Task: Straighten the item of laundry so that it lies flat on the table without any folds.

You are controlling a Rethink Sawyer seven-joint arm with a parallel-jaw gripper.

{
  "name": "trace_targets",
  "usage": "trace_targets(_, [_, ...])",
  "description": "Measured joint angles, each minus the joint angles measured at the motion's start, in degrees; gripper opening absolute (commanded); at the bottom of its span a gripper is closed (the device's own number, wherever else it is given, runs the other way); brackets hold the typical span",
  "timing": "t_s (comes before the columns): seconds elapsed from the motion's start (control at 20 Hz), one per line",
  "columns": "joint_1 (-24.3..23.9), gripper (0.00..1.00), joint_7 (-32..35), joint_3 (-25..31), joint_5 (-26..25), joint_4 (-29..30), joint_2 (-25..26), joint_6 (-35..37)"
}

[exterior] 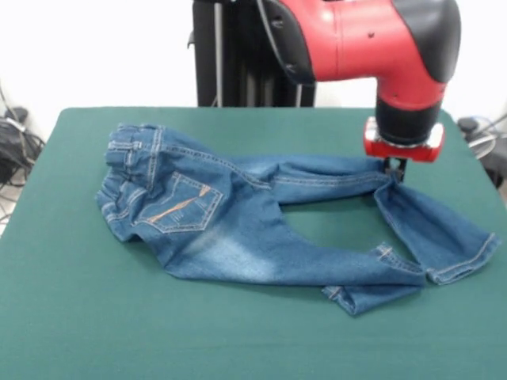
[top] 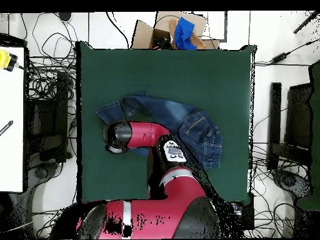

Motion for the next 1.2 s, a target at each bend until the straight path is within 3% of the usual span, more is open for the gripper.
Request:
trace_targets(0.55, [8.5,0.00,0.0,0.0,7.8,4.7,-2.7,-2.1])
trace_targets(1.2, [13.4,0.00,0.0,0.0,16.8,6.1,-3.6,-2.1])
